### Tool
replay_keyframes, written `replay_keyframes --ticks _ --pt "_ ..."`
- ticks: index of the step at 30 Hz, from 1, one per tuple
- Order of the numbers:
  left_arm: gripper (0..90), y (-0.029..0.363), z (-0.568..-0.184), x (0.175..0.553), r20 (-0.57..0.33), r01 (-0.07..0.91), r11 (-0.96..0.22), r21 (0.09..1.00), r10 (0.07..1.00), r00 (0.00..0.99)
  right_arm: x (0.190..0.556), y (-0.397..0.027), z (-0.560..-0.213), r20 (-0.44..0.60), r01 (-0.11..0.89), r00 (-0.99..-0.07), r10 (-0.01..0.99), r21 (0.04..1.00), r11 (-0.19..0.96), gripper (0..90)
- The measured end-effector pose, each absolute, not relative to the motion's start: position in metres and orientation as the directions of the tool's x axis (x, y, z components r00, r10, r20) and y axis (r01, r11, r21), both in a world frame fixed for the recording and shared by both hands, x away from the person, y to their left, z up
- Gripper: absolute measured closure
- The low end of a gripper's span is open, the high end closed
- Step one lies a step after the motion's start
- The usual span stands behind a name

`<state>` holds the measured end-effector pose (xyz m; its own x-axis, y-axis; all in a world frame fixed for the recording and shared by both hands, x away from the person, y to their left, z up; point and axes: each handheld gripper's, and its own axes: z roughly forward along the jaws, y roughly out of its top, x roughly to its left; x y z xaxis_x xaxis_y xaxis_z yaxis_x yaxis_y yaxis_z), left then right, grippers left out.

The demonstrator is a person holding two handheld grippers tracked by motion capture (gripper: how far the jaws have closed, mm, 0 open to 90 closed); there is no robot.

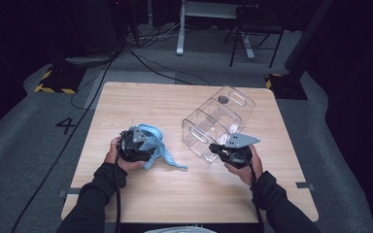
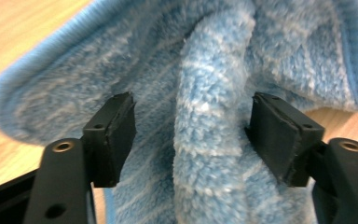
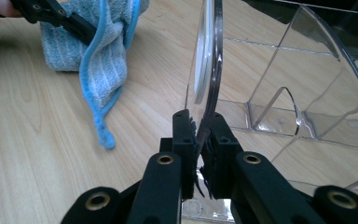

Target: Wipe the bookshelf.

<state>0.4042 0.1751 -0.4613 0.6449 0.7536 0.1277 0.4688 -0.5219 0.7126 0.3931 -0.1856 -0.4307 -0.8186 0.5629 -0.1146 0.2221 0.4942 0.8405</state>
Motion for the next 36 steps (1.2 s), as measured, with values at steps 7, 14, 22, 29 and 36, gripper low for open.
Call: replay_keyframes --ticks 7,14,22,29,36 --pt "26.2 0.182 -0.447 0.389 0.126 0.43 -0.499 0.753 0.75 0.65 0.4 -0.173 -0.431 -0.107 0.236 -0.806 0.582 0.844 0.482 84.2" --pt "25.0 0.184 -0.432 0.37 0.11 0.385 -0.487 0.784 0.72 0.685 0.403 -0.164 -0.43 -0.105 0.239 -0.806 0.583 0.843 0.482 82.7" --pt "25.1 0.195 -0.428 0.345 0.142 0.368 -0.524 0.768 0.7 0.7 0.402 -0.158 -0.429 -0.102 0.238 -0.812 0.575 0.841 0.485 71.9" --pt "25.1 0.209 -0.432 0.325 0.145 0.386 -0.534 0.752 0.705 0.694 0.384 -0.176 -0.423 -0.125 0.196 -0.839 0.53 0.839 0.508 62.4" --pt "25.2 0.221 -0.445 0.311 0.156 0.423 -0.567 0.707 0.709 0.688 0.366 -0.2 -0.416 -0.178 0.157 -0.829 0.53 0.836 0.526 56.5"
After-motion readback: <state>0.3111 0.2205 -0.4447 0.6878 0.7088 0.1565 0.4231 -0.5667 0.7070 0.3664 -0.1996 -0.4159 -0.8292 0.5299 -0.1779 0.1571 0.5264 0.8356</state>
